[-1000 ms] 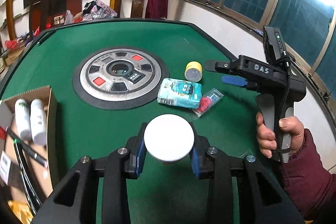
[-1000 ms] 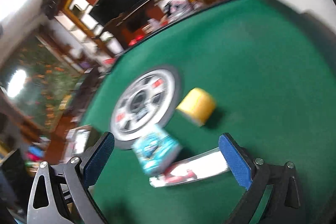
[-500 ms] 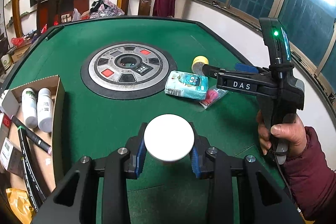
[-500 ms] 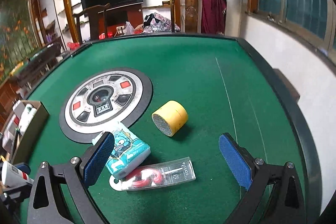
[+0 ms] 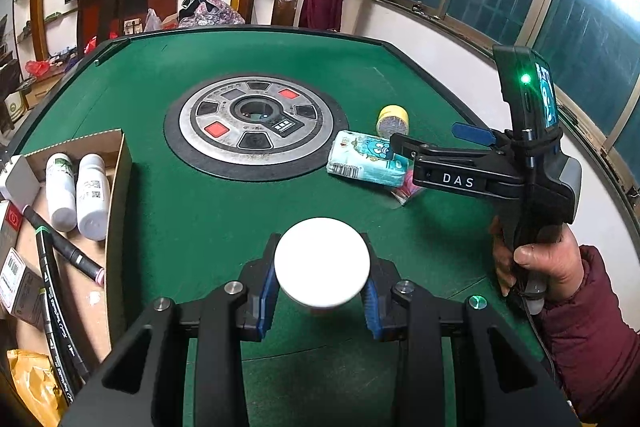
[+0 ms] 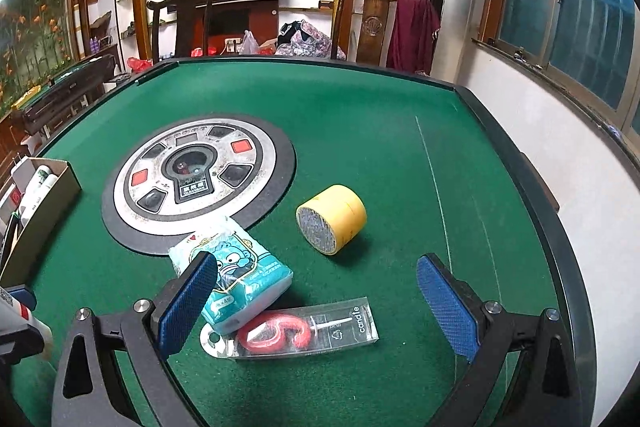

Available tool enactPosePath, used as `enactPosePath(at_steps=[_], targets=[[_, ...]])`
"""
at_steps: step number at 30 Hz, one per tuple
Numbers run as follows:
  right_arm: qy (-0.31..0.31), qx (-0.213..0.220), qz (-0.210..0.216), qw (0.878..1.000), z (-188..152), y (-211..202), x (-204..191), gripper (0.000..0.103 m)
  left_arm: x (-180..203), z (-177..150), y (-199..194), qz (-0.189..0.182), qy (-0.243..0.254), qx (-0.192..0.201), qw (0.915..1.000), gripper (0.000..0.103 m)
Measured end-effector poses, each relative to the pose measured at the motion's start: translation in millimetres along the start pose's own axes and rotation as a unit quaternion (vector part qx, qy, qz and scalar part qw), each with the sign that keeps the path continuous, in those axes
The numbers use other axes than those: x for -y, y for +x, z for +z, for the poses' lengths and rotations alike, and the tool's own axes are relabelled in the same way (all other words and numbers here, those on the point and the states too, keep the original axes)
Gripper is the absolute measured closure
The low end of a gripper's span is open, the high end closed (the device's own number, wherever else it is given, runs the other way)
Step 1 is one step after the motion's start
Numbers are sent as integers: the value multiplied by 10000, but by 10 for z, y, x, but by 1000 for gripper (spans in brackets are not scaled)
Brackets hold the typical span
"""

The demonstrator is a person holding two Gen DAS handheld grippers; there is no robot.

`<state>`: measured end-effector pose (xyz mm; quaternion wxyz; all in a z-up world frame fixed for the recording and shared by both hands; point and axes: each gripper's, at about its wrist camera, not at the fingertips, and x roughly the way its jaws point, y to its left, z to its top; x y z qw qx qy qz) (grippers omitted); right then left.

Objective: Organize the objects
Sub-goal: 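Hold the cup with left while right grasps the blue-and-white tissue pack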

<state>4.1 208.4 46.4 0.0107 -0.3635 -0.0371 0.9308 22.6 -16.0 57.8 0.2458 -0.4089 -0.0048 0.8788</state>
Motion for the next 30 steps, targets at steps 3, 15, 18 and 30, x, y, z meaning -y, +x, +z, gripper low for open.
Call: enactPosePath(at_steps=[3,15,18,30], targets=[[-39,-12,-15,10000,-6,13,-13,2,-25,-12,-11,22,-46,9,10000,69],[1042,-430,2239,9681,271,2,340,1,-173,-125,-530,36,-100,403,9991,69],[370,-739,2116,9739,395,97,47,2,-207,-182,-642,23,-58,481,9988,69],[-1090,-1678,1215,9722,285,535,-641,50,-730,-357,-978,108,-542,736,9958,69]])
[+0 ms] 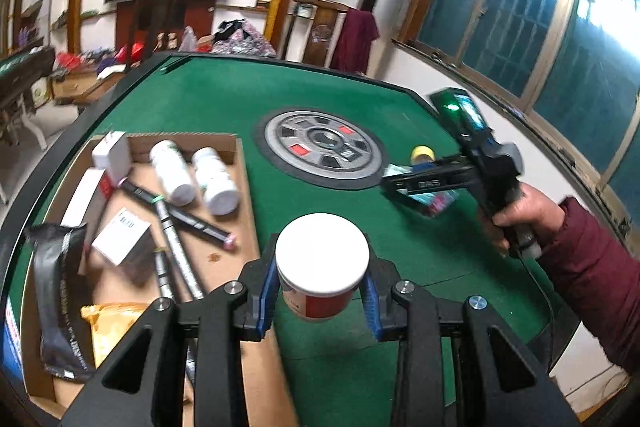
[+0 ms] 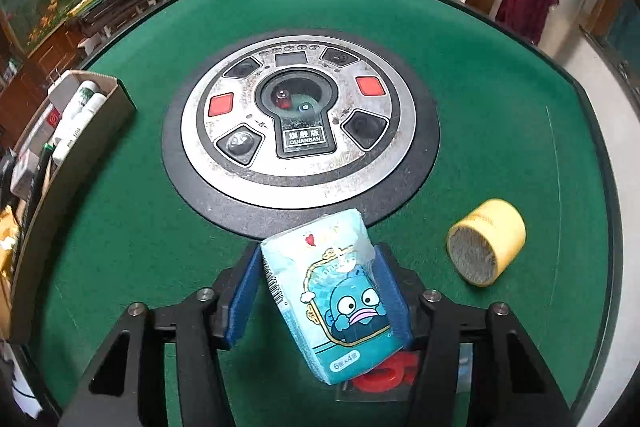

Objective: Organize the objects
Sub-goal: 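Hold the cup with left while right grasps the blue-and-white tissue pack, then carry the cup and tissue pack into the tray and open both grippers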

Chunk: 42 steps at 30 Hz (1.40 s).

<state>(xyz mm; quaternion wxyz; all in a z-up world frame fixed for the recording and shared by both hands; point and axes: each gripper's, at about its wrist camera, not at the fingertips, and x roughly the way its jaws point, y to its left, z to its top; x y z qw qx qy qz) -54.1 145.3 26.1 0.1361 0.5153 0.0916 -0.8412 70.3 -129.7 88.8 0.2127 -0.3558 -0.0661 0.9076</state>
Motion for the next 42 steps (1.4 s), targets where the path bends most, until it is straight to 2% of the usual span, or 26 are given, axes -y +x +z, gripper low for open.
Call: enactPosePath(at_steps=[4,8,9,11,12,13,15,17,18,19,20,21,23,27,32,37,42], targets=[[260,134,-5,9996,-66,-148,3,65,-167,-38,-81,9,-215,98,9997,69],[333,212,-13,9992,-160,-236,-61,65,-258,-111,-200,32,-333,176,9993,69],[283,185,-48,9994,-192,-229,-81,63,-271,-126,-227,25,-361,187,9992,69],[306,123,-57,9994,-182,-202,-72,47,-296,-160,-293,42,-403,222,9989,69],[324,86,-109,9994,-184,-197,-57,32,-298,-168,-323,61,-411,243,9988,69],[343,70,-241,9991,-185,-194,-36,23,-302,-182,-359,74,-420,271,9987,69],[396,128,-353,9985,-192,-209,8,21,-312,-203,-425,84,-426,323,9985,69],[465,77,-113,9988,-235,-205,32,21,-343,-224,-474,113,-432,376,9983,69],[441,37,-19,9990,-251,-187,23,27,-367,-221,-479,132,-455,394,9981,69],[377,-24,-6,9993,-273,-140,-1,44,-391,-222,-492,156,-492,409,9978,69],[332,-136,-76,9993,-292,-69,-25,46,-414,-219,-508,177,-524,430,9975,69],[298,-15,-141,9995,-314,-91,-58,51,-430,-223,-534,198,-543,457,9973,69],[434,-23,-41,9990,-332,-105,-67,55,-474,-223,-608,272,-569,537,9966,69],[688,115,162,9974,-401,-155,-95,57,-579,-229,-715,408,-606,633,9953,69],[966,439,633,9923,-451,-412,-203,57,-696,-304,-728,517,-699,574,9946,69],[797,706,1272,9861,-332,-728,-634,56,-817,-393,-715,546,-938,526,9927,69],[489,712,1910,9778,-136,-833,-1217,56,-858,-432,-743,568,-1006,552,9918,69]])
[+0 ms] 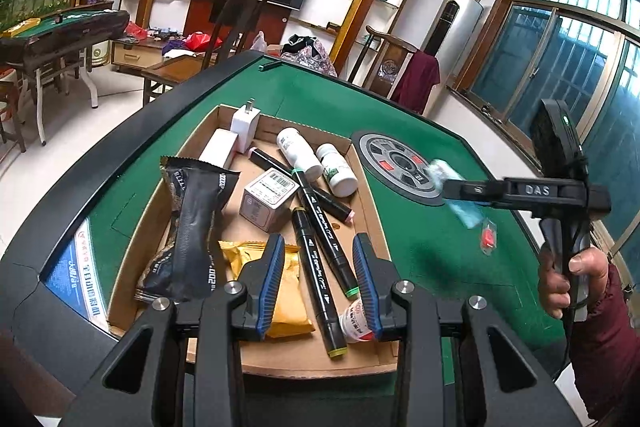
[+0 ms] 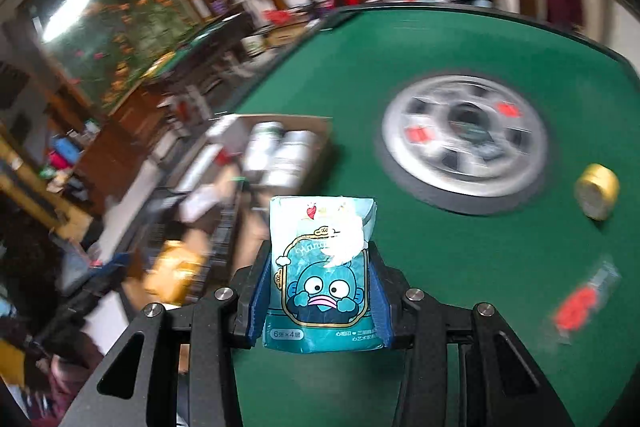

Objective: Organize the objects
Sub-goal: 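Carry the cup and tissue pack into the tray and open both grippers, then withdraw both open grippers toward the candle package and yellow tape roll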

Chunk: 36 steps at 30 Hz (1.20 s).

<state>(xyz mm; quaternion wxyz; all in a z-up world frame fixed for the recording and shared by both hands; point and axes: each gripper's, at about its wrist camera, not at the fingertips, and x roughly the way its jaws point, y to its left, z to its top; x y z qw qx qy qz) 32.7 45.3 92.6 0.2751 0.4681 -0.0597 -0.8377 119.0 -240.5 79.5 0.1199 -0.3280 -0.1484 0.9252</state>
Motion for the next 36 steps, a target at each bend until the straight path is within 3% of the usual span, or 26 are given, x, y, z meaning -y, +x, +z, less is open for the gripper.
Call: enactPosePath(at_steps=[8,19,26,31,36], targets=[[-498,-475,126,9976,105,692,-792,56,33,-24,-144,18,280,132,9995,65],[-909,-740,-627,9911,158,1346,-1034,54,-339,-13,-170,56,-223,145,9996,43],[-1282,-482,-1101,9844,187,1316,-1081,45,-507,12,-191,116,-697,202,9973,30],[-1450,24,-1330,9804,160,1016,-1149,24,-468,37,-224,220,-719,261,9968,25],[-1583,425,-1715,9714,130,754,-1159,18,-347,61,-229,230,-638,228,9974,24]])
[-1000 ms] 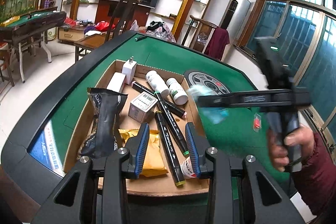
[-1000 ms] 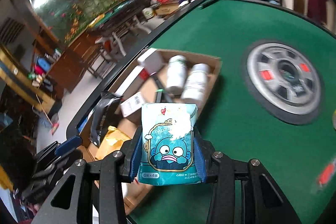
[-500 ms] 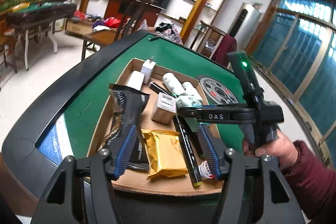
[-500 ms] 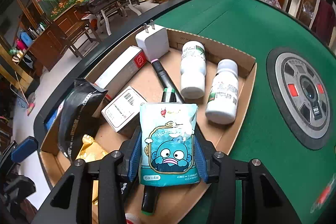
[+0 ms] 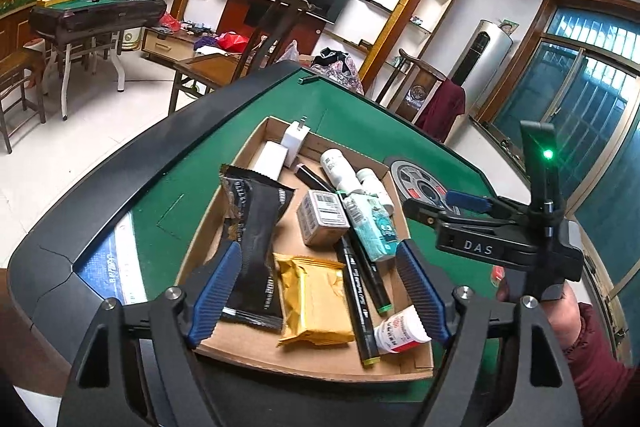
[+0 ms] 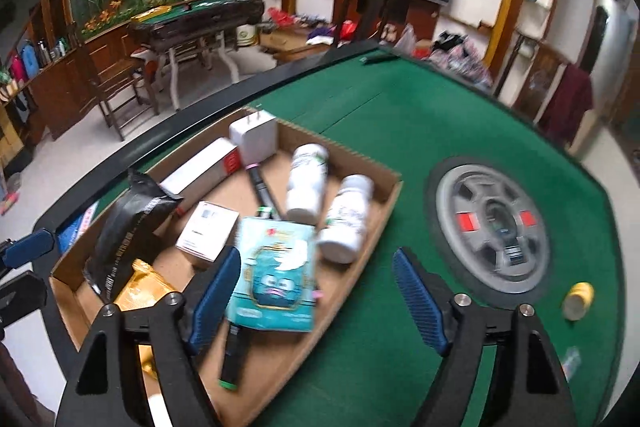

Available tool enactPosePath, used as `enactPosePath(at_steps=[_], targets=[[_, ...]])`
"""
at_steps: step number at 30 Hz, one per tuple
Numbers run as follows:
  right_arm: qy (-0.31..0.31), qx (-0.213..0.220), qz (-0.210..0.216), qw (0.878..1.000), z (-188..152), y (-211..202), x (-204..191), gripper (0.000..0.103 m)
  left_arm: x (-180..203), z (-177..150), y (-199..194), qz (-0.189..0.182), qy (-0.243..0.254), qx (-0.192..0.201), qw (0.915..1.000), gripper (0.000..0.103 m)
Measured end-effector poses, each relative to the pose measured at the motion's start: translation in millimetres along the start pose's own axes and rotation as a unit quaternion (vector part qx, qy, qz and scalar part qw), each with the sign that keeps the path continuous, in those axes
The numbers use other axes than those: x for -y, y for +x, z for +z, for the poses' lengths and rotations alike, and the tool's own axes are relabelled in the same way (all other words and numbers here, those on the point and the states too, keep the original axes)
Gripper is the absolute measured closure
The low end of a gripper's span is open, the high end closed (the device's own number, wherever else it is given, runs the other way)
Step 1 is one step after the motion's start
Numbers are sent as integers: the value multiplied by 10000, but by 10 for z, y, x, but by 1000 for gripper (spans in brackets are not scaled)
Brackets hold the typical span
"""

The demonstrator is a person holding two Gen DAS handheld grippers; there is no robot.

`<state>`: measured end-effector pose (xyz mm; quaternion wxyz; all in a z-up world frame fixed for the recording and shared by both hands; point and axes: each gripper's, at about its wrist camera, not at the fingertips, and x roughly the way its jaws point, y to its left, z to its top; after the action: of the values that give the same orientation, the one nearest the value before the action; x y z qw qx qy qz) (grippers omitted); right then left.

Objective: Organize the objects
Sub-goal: 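Withdraw both open grippers toward the candle package and yellow tape roll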

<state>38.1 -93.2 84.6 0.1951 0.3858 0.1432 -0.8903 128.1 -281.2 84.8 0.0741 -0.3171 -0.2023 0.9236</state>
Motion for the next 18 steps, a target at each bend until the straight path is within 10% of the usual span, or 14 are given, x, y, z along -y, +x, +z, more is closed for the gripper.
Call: enactPosePath(at_steps=[18], targets=[[685,161,-542,9960,-376,-331,854,16,721,-18,126,-136,653,-260,9974,23]])
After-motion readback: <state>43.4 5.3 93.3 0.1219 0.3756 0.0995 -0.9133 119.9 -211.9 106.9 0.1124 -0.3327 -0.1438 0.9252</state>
